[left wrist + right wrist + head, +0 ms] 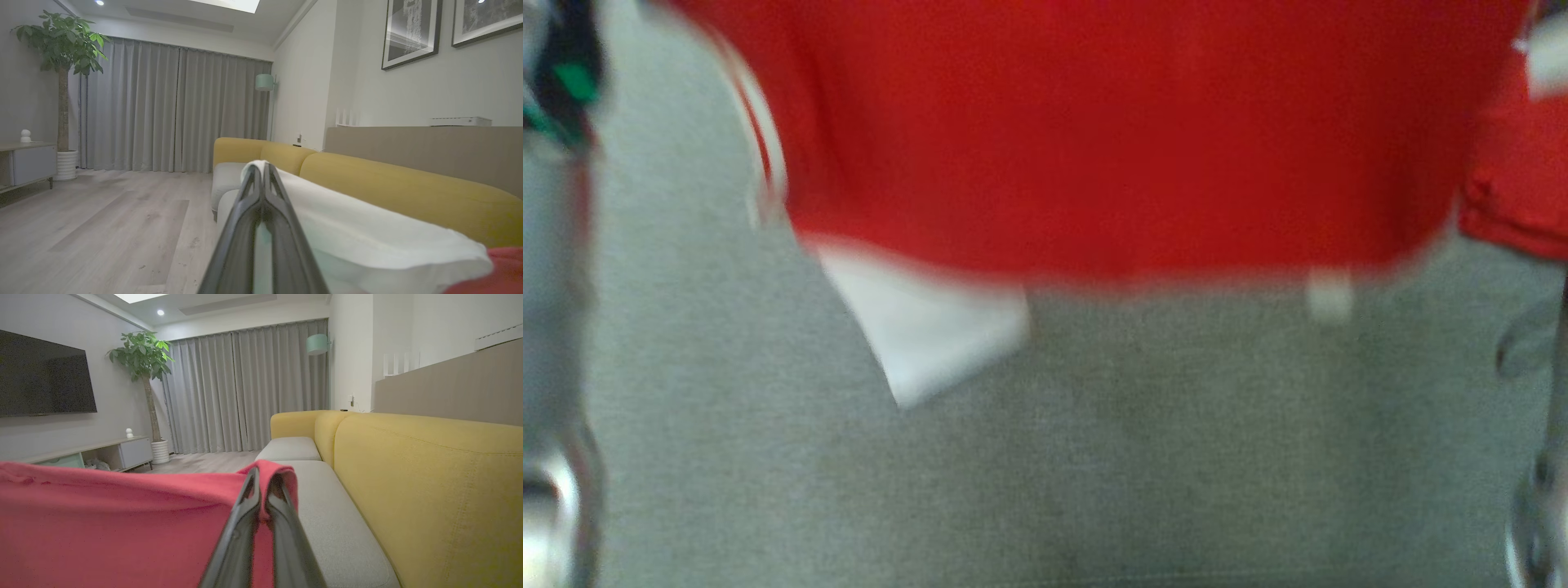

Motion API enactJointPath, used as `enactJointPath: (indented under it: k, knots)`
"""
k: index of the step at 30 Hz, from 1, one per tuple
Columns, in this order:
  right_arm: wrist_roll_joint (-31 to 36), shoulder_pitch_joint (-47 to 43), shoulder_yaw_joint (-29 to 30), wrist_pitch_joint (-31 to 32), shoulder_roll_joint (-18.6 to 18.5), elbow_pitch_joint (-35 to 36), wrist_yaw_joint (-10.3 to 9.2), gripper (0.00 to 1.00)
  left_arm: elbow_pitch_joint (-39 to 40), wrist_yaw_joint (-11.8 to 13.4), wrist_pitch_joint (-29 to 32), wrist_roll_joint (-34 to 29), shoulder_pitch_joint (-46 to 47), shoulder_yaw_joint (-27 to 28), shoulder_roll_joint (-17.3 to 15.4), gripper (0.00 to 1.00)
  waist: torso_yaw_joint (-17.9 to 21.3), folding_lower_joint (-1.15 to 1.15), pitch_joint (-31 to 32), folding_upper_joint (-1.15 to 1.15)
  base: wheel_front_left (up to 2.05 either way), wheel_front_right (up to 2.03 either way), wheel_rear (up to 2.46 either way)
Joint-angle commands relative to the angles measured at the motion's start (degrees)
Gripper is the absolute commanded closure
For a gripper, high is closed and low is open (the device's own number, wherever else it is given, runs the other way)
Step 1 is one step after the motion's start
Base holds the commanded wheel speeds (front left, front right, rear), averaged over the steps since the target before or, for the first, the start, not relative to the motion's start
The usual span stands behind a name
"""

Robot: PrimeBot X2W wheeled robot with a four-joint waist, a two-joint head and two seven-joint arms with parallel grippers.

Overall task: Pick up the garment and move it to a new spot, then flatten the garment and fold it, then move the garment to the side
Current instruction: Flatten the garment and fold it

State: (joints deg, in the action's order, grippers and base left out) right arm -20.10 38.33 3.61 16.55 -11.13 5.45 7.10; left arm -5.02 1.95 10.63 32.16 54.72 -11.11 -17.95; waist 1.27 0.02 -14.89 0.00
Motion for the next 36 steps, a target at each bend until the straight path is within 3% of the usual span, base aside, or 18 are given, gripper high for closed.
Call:
enactJointPath:
  k: [1, 2, 4, 8, 13, 19, 26, 36]
  knots:
    - [0.79, 7.76, -2.24, -1.47, -0.58, -2.52, 0.39, 1.0, -2.58, -0.59, -0.84, -1.53, 8.01, 2.17, -3.71, 1.0, 1.58, -0.02, -6.43, 0.0, 0.0, 0.0, 0.0]
    - [2.28, 15.89, -3.1, -4.44, -0.41, -10.19, 0.39, 1.0, -9.19, -1.37, -2.85, -2.66, 14.95, 2.28, -4.02, 1.0, 1.91, -0.02, -8.51, 0.0, 0.0, 0.0, 0.0]
    - [4.01, 23.41, -3.38, -8.26, 0.33, -17.73, 0.39, 1.0, -15.1, -1.39, -5.84, -3.77, 21.47, 2.6, -3.74, 1.0, 2.02, -0.02, -9.84, 0.0, 0.0, 0.0, 0.0]
    - [7.86, 33.17, -3.35, -16.43, 1.4, -30.61, 0.39, 1.0, -24.42, -2.63, -11.6, -6.27, 30.19, 0.96, -2.51, 1.0, 1.54, -0.02, -10.84, 0.0, 0.0, 0.0, 0.0]
    - [9.64, 34.55, -4.96, -22.28, 2.27, -42.76, 0.39, 1.0, -33.6, -4.7, -17.2, -7.74, 31.37, -1.44, -0.84, 1.0, 0.59, -0.02, -10.17, 0.0, 0.0, 0.0, 0.0]
    - [7.23, 28.31, -8.93, -22.04, 0.31, -53.15, 0.39, 1.0, -40.35, -6.83, -22.95, -9.0, 23.46, -4.58, -0.01, 1.0, -1.08, -0.02, -8.65, 0.0, 0.0, 0.0, 0.0]
    - [3.56, 19.66, -18.73, -16.19, -4.56, -59.18, 0.39, 1.0, -42.92, -8.28, -25.21, -9.7, 8.31, -7.41, -1.06, 1.0, -2.64, -0.02, -5.86, 0.0, 0.0, 0.0, 0.0]
    - [-6.01, 10.43, -32.73, -7.09, -13.5, -55.72, 0.39, 1.0, -40.18, -9.39, -20.5, -9.12, -9.79, -16.28, -5.21, 1.0, -4.01, -0.02, 1.31, 0.0, 0.0, 0.0, 0.0]
